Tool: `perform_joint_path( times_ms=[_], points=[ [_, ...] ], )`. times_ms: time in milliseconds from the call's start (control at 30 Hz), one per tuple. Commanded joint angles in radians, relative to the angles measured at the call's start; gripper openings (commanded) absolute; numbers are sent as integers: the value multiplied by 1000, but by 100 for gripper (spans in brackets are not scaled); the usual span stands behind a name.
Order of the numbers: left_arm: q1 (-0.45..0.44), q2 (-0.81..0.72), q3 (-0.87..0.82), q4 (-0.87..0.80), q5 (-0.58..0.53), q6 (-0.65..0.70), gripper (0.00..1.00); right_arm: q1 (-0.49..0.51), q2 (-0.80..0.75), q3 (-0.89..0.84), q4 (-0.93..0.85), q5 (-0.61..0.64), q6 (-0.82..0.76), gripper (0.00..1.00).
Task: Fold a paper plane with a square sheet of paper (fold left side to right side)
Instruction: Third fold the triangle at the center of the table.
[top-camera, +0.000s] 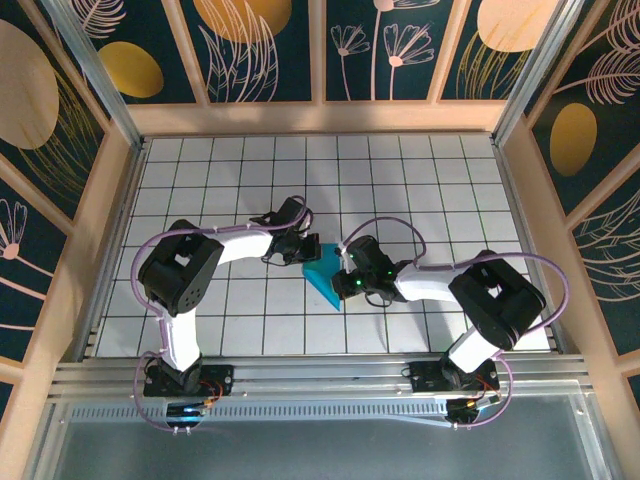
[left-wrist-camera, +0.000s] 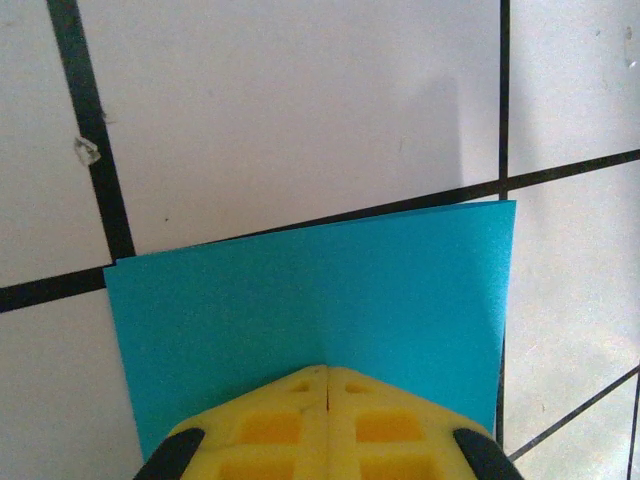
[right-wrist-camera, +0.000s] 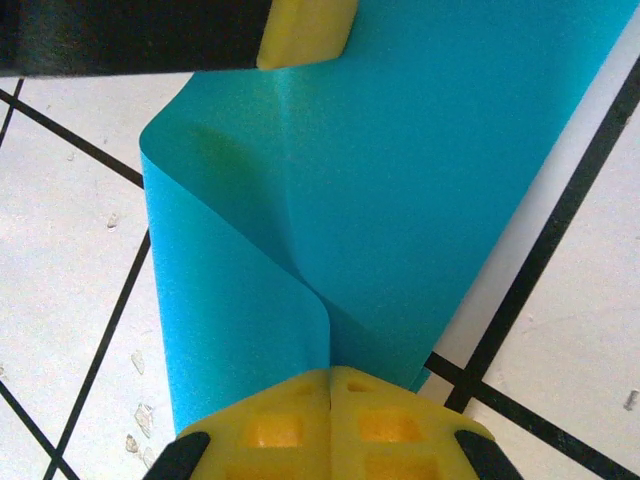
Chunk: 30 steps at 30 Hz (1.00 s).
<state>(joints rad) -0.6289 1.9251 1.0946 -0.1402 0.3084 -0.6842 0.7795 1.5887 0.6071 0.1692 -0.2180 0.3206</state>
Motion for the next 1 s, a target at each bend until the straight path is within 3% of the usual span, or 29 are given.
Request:
perform_joint_path(
  times_ms=[0, 267, 467, 700, 967],
  points=[
    [-3, 30, 25, -72, -28, 5, 9, -6, 30, -1, -29, 8, -11, 0],
    [6, -28, 126, -135, -100, 33, 23, -6, 33, -9, -43, 12, -11, 0],
    [48, -143, 97, -134, -140, 31, 29, -6, 35, -7, -53, 13, -12, 0],
    [85, -366, -79, -57, -154, -1, 31, -6, 31, -4, -63, 19, -17, 0],
    [83, -541, -369, 183, 11, -115, 22, -6, 43, 6, -65, 12, -15, 0]
  ],
)
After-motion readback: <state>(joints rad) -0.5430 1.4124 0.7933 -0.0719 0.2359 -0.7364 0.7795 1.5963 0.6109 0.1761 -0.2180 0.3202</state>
